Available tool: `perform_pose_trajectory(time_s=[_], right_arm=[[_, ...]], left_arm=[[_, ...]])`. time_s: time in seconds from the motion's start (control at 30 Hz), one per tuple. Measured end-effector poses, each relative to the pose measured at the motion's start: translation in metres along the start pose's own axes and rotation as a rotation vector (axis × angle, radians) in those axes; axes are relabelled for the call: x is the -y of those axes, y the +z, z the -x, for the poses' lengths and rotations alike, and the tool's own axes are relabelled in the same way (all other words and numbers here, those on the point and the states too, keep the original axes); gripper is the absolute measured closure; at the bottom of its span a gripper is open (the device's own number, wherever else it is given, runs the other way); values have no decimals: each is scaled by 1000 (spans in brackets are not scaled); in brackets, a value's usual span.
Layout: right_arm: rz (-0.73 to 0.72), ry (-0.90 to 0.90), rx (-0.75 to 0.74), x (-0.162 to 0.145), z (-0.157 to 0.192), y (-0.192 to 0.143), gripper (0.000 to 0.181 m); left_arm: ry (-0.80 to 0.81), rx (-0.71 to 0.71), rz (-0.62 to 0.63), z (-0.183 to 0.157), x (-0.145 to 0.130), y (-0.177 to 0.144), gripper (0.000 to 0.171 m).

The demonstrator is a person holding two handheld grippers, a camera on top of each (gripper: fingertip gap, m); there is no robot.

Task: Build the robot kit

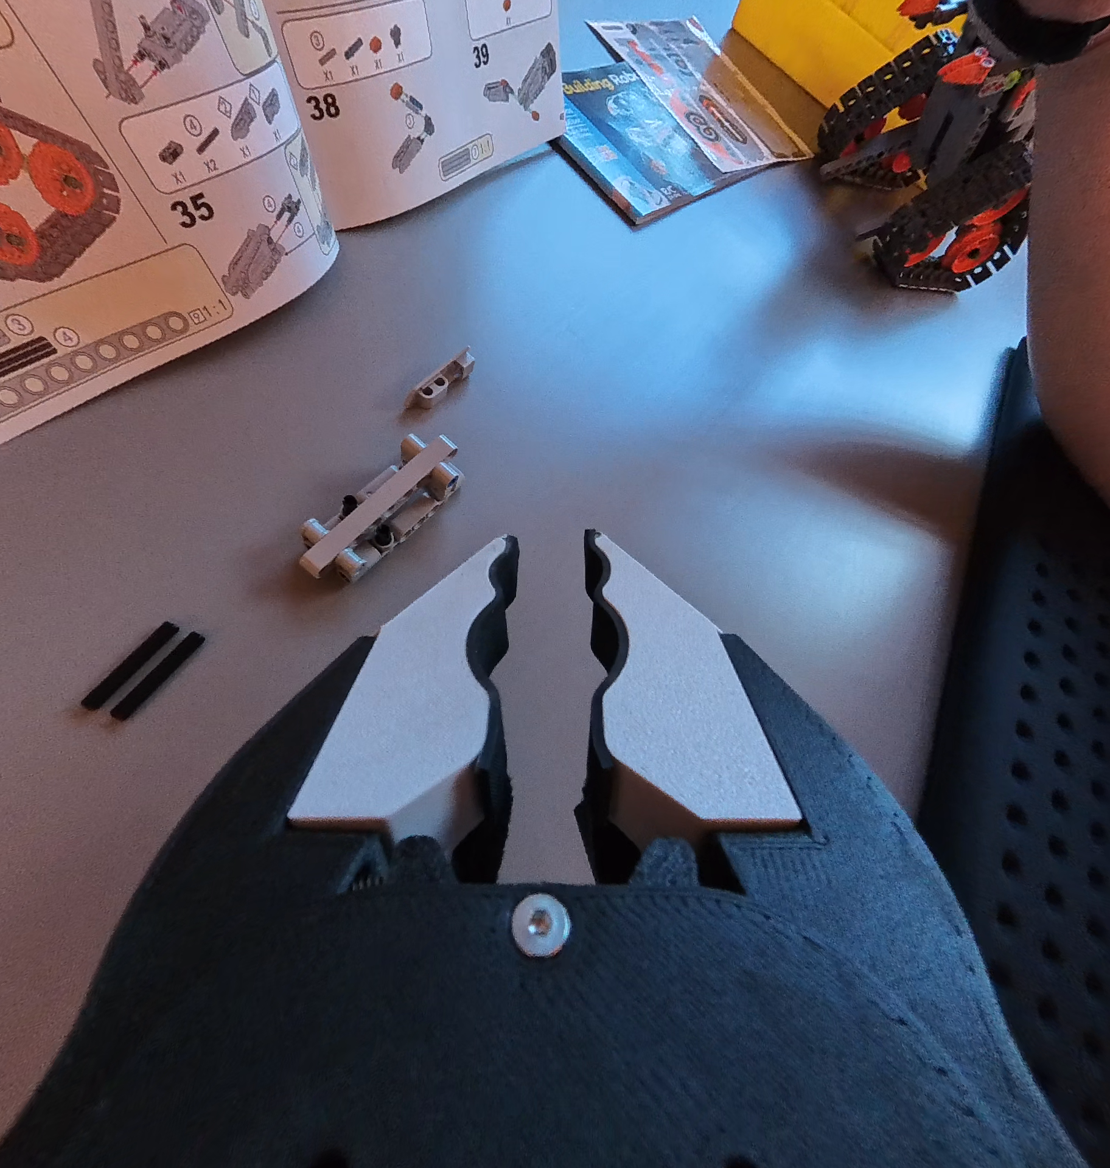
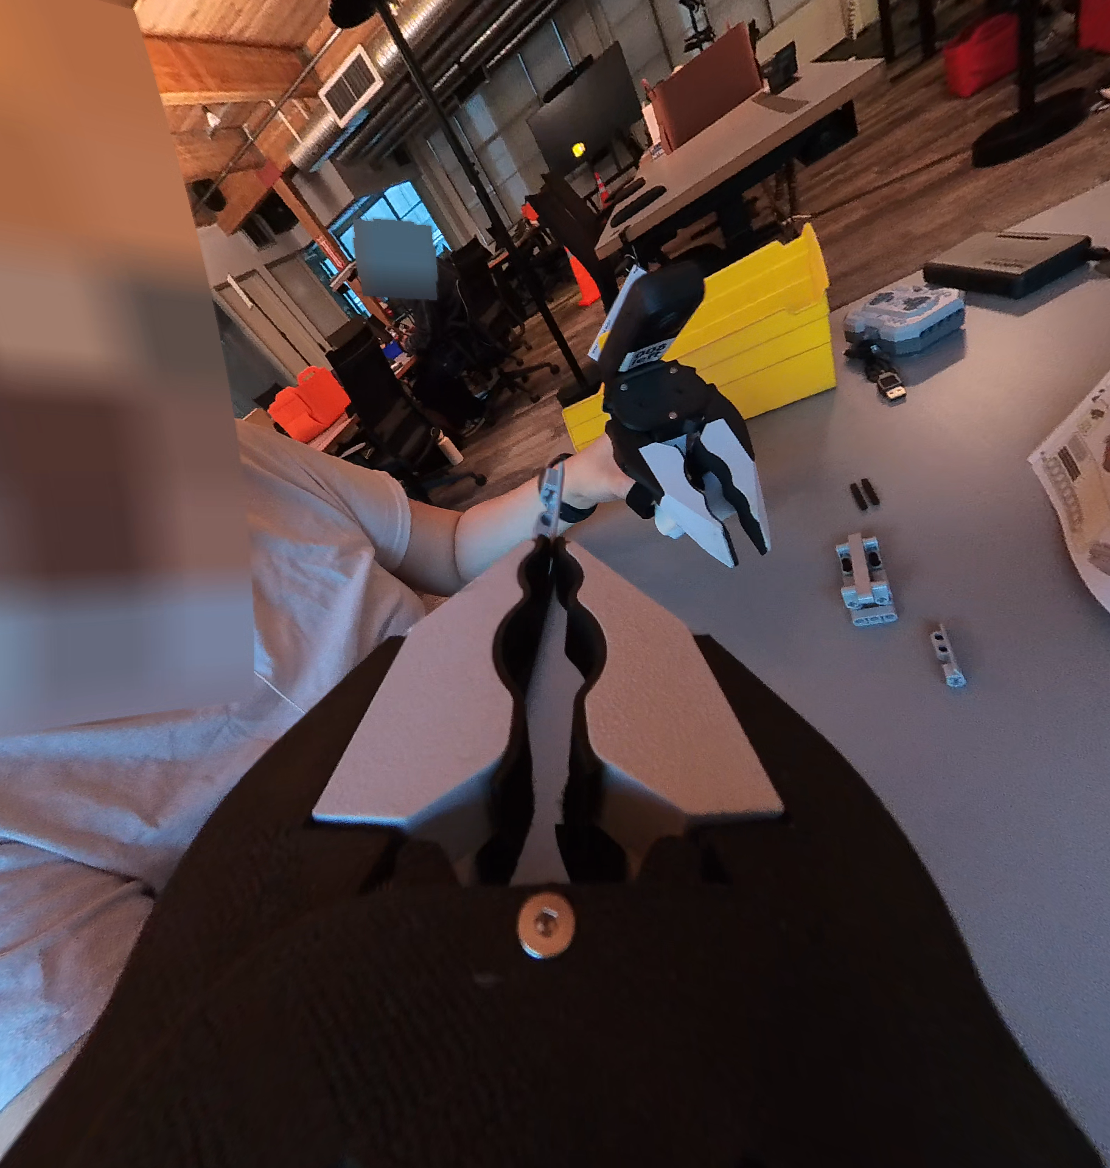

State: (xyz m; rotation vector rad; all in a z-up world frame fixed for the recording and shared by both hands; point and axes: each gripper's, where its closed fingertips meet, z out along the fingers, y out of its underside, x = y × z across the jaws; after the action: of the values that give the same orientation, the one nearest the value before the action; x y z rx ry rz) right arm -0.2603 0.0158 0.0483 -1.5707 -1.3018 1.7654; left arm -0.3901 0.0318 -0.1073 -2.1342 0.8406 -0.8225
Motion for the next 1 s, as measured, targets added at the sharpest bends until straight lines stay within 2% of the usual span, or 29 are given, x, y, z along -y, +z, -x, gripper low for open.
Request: perform_pose_trajectory(time_s=[0.1,0.17,0.23,0.3,0.4,0.5,0.6,0.8,1.0], right_arm=[[16,-15,-15,-5,-7,1,181],[31,-90,-105,-12,-28,1,181],[72,-239,-315,-31,-81,-3,181],[175,-349,-469,-65,-133,-6,181],[337,-391,-585,-102,-175,-9,180],[365,-503,-655,-102,-188,-6,181],[425,-518,-678,-110,-195,-5,180],[455,-540,-683,-116,-199,-2,180],[453,-517,-677,-117,-198,-1,162]], left_arm=[[2,6,7,1,-1,1,152],[4,10,5,1,-1,0,152],[3,13,0,3,0,0,153],[-4,16,1,5,-1,0,153],[-15,18,13,7,-4,1,153],[-8,25,20,8,-5,1,153],[1,32,30,8,-6,2,152],[6,38,22,9,-5,0,152],[-13,43,10,13,-4,-3,151]])
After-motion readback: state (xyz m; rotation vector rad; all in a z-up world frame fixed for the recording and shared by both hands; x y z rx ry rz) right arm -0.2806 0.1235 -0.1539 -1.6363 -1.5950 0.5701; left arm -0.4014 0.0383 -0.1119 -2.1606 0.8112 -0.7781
